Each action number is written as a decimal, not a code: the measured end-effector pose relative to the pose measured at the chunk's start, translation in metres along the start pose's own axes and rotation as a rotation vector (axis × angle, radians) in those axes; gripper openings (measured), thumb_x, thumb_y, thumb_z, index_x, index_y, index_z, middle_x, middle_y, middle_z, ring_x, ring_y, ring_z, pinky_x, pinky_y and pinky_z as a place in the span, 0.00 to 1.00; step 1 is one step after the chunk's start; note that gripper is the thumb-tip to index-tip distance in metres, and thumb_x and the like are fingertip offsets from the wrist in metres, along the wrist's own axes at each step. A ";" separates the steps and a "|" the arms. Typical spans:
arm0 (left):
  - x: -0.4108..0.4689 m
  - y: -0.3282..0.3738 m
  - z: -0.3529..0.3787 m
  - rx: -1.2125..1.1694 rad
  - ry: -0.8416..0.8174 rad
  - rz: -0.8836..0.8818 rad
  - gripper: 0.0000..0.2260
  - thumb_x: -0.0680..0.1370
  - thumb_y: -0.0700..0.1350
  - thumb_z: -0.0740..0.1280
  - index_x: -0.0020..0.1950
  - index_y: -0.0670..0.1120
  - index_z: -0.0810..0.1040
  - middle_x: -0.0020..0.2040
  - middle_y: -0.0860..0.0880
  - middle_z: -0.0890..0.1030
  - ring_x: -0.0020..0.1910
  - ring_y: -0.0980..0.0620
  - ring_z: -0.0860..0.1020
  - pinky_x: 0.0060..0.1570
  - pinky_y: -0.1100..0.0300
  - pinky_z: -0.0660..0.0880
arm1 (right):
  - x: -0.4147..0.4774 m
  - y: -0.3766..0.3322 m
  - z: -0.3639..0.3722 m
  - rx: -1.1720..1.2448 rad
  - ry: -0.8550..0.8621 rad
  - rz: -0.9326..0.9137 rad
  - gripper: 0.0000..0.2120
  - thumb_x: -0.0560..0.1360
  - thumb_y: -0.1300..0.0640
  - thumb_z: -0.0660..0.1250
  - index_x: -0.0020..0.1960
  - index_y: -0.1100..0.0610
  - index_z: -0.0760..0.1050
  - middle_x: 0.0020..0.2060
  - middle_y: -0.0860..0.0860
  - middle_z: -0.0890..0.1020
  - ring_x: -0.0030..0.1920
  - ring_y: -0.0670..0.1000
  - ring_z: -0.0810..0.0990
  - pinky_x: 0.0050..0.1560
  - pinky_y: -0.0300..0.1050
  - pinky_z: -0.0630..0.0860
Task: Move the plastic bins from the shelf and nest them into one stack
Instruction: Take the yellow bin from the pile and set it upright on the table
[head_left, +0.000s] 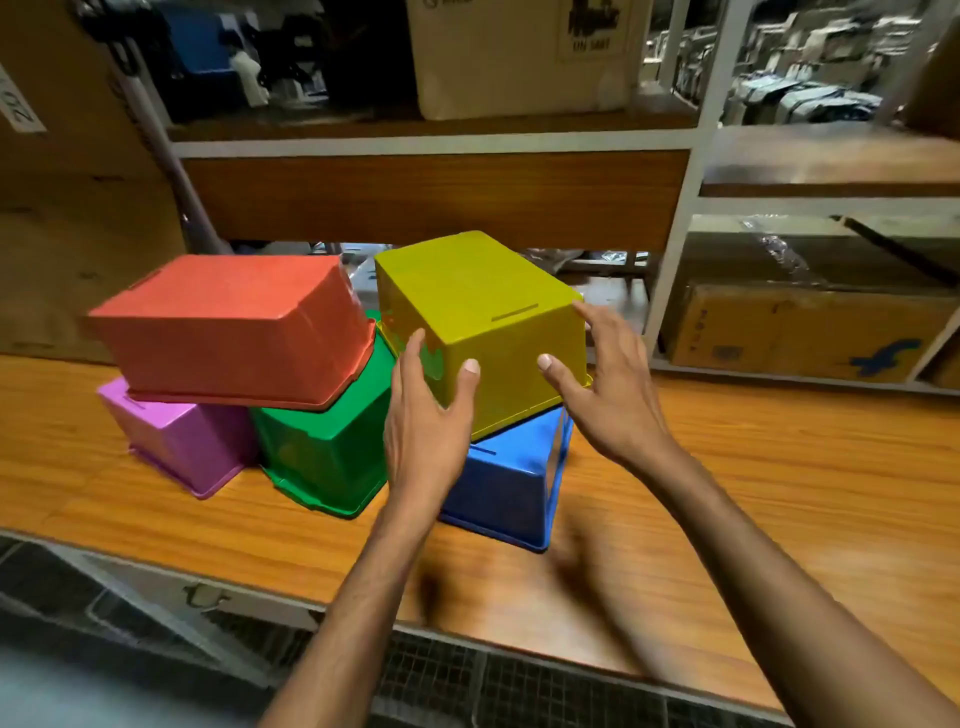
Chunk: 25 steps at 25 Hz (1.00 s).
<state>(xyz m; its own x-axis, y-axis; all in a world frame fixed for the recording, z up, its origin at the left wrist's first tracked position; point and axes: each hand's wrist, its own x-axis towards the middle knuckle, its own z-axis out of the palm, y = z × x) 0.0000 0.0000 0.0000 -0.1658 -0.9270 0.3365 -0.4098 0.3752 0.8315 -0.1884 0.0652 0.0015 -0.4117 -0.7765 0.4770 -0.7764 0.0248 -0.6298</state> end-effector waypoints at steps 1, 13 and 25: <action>0.007 0.002 0.001 -0.028 -0.015 -0.027 0.31 0.82 0.63 0.63 0.82 0.56 0.58 0.81 0.54 0.64 0.78 0.52 0.65 0.67 0.58 0.64 | 0.008 0.001 0.002 0.000 0.018 -0.001 0.33 0.80 0.37 0.63 0.80 0.45 0.58 0.77 0.50 0.64 0.76 0.53 0.63 0.71 0.56 0.69; 0.049 -0.027 0.023 -0.397 -0.086 -0.306 0.25 0.84 0.66 0.51 0.77 0.59 0.70 0.69 0.57 0.77 0.67 0.55 0.75 0.60 0.56 0.74 | 0.051 0.024 0.020 -0.146 -0.290 -0.082 0.57 0.63 0.27 0.75 0.82 0.40 0.49 0.81 0.45 0.37 0.82 0.57 0.40 0.78 0.68 0.52; 0.066 -0.076 0.038 -0.276 -0.050 -0.615 0.20 0.81 0.56 0.63 0.70 0.51 0.77 0.66 0.50 0.80 0.64 0.48 0.78 0.69 0.44 0.73 | 0.054 0.002 0.055 -0.176 -0.137 -0.116 0.42 0.66 0.19 0.61 0.70 0.43 0.64 0.73 0.48 0.62 0.78 0.52 0.54 0.71 0.79 0.53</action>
<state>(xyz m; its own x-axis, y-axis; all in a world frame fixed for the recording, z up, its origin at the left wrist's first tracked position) -0.0140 -0.0896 -0.0580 -0.0196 -0.9683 -0.2492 -0.1998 -0.2404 0.9499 -0.1865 -0.0111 -0.0078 -0.2556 -0.8584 0.4448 -0.8909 0.0304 -0.4532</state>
